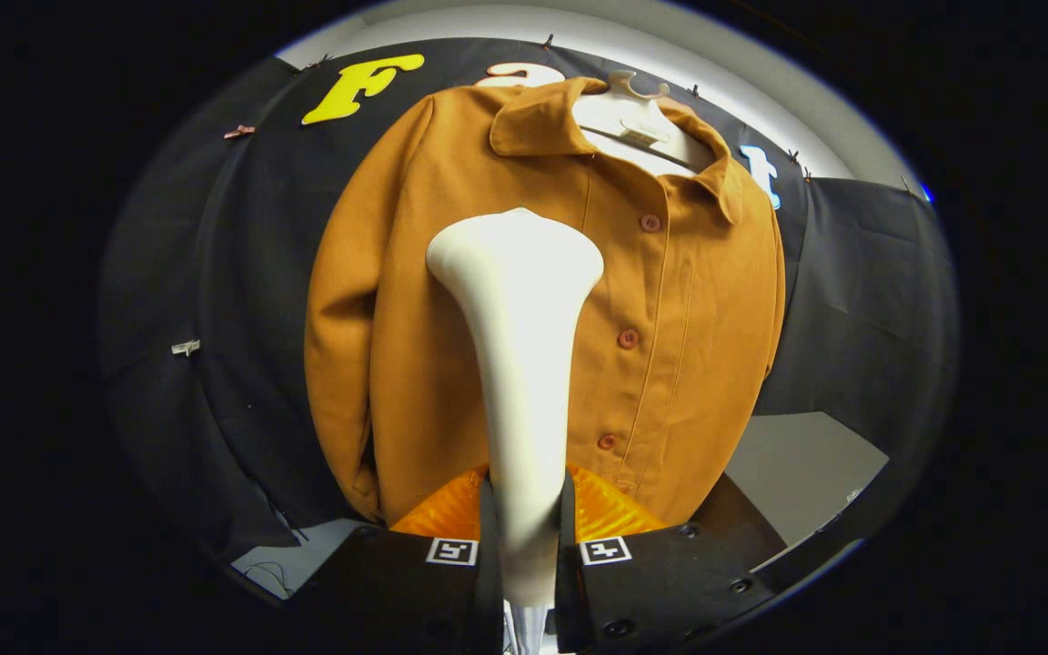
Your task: Iron the clothes twice with a garment steamer, once on the left side and once on the right side.
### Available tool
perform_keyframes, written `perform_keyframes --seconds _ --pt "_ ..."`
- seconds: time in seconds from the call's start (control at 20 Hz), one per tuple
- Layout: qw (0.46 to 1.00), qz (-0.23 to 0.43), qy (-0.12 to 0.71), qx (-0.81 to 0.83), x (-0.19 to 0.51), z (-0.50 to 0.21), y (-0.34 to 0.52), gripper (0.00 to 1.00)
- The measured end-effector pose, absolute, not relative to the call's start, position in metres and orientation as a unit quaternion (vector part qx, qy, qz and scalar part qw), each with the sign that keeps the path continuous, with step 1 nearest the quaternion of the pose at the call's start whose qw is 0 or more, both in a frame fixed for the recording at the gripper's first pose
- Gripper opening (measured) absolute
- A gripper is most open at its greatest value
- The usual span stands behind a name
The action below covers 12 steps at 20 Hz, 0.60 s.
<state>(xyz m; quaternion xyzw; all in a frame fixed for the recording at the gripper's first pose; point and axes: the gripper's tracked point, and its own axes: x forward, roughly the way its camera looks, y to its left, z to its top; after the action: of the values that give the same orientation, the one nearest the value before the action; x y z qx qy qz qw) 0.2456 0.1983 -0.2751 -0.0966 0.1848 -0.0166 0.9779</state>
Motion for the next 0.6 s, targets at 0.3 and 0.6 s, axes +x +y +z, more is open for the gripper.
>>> perform_keyframes --seconds 0.3,0.6 --pt "0.969 -0.009 0.225 -0.106 0.232 -0.326 0.184 0.26" --pt "0.956 0.003 0.273 -0.109 0.214 -0.382 0.173 0.26"
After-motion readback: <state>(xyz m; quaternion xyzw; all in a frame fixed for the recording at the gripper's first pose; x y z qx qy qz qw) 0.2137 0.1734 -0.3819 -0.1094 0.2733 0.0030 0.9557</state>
